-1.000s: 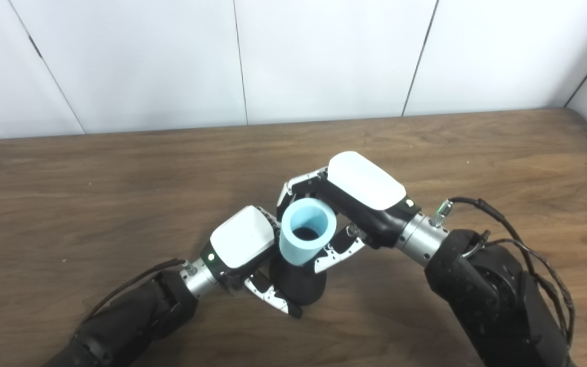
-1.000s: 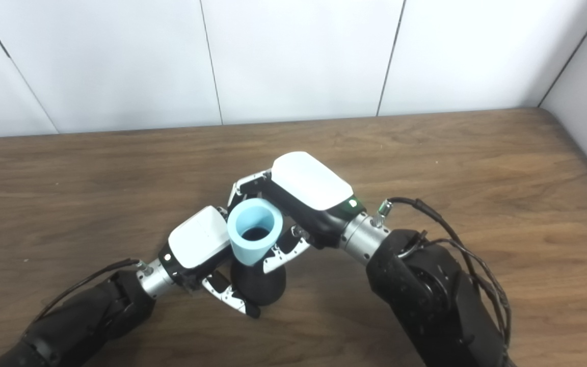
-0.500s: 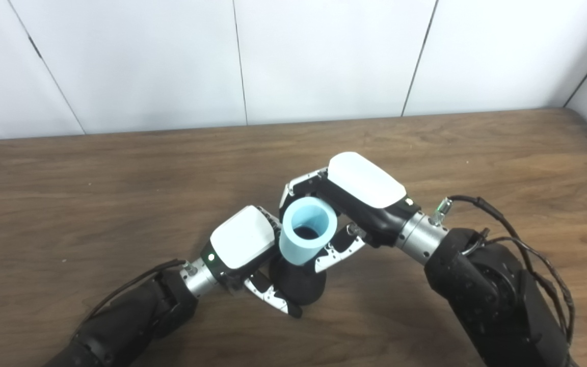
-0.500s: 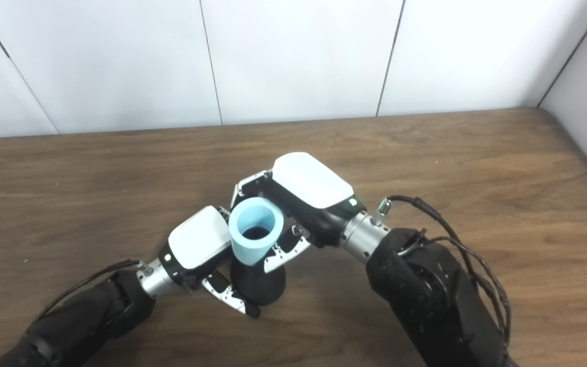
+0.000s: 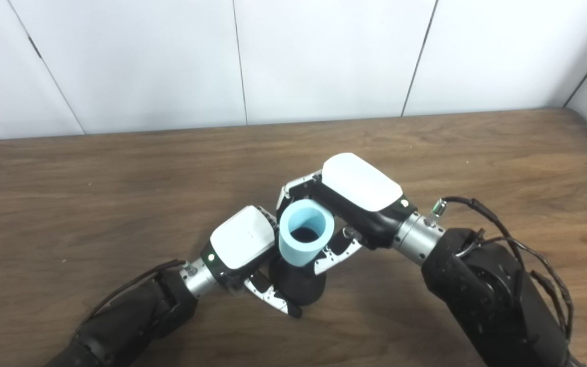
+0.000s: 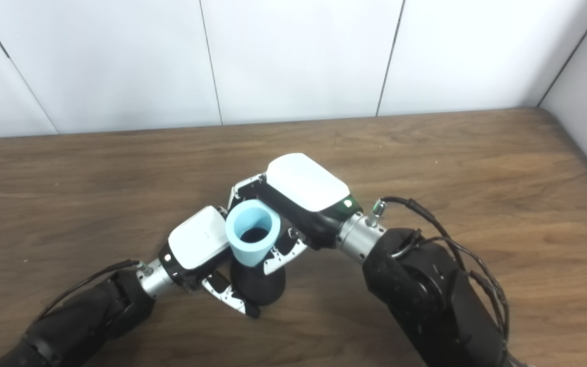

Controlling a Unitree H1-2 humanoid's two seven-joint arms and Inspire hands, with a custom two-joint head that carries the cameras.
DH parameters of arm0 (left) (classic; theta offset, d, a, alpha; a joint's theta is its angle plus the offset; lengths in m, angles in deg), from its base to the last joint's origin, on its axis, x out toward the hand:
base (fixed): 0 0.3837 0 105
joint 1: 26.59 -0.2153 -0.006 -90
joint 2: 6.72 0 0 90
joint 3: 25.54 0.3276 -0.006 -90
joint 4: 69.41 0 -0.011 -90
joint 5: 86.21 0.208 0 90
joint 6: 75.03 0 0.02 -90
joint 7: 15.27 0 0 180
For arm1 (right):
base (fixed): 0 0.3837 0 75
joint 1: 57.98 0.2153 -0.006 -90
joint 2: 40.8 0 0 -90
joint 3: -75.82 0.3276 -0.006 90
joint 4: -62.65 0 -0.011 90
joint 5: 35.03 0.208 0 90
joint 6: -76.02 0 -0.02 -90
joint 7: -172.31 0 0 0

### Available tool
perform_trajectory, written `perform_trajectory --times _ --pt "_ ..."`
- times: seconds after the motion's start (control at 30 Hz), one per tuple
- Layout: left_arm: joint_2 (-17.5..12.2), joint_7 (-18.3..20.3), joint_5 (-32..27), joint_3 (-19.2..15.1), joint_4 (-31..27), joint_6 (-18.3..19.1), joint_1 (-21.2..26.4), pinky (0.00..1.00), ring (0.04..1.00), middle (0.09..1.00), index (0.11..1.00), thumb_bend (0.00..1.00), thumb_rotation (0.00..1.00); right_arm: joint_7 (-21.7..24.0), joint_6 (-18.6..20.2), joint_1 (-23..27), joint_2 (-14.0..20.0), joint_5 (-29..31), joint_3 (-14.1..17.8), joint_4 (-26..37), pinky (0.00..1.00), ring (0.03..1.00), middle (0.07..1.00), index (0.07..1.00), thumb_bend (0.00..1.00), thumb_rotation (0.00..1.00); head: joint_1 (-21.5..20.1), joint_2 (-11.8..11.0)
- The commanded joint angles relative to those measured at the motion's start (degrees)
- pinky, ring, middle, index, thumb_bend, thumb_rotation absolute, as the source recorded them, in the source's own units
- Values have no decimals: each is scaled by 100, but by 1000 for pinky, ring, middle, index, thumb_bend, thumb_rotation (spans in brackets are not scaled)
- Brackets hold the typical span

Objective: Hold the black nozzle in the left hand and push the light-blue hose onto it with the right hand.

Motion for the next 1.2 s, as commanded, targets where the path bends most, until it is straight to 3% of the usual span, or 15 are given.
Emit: perform_trajectory --times 0.0,0.3,0.47,0.6,0.73,0.8,0.93,0.97,1.1,1.17 --pt "77 176 363 305 456 -85 -502 118 165 219 473 523 43 617 115 -188 138 -179 -226 -203 229 357 438 533 511 0 -1 4" --pt "95 60 479 348 520 -84 -486 113 165 220 472 523 43 963 398 4 129 -248 -275 -118 200 353 432 527 512 0 -6 -21" --pt "113 69 519 347 569 -80 -483 114 167 220 471 523 42 1105 694 121 132 -108 -141 -96 183 401 487 485 520 0 10 -49" --pt "105 71 545 317 541 -72 -501 109 165 216 472 524 44 1182 922 180 177 -19 -8 -44 193 366 447 514 514 0 0 -52" --pt "100 57 547 306 536 -76 -508 101 161 213 473 524 44 1113 913 188 258 134 107 -36 183 401 492 482 520 0 -1 -53" --pt "98 37 548 316 549 -83 -503 99 158 209 472 524 44 1068 887 185 292 180 146 -41 182 372 462 505 515 0 -3 -51" --pt "90 144 516 283 499 -77 -524 104 165 223 475 524 46 1027 881 186 316 228 202 -38 175 394 490 484 519 0 -4 -57" --pt "90 154 502 290 506 -81 -521 105 166 224 475 524 45 1022 881 182 323 238 217 -39 175 362 454 512 513 0 -3 -56" --pt "96 108 532 316 557 -86 -505 104 160 215 473 524 45 1010 874 169 336 231 241 -36 180 397 493 482 520 0 -5 -55" --pt "98 132 524 304 549 -84 -509 102 158 213 472 524 44 983 867 151 326 242 257 -37 181 355 447 518 512 0 -10 -62"
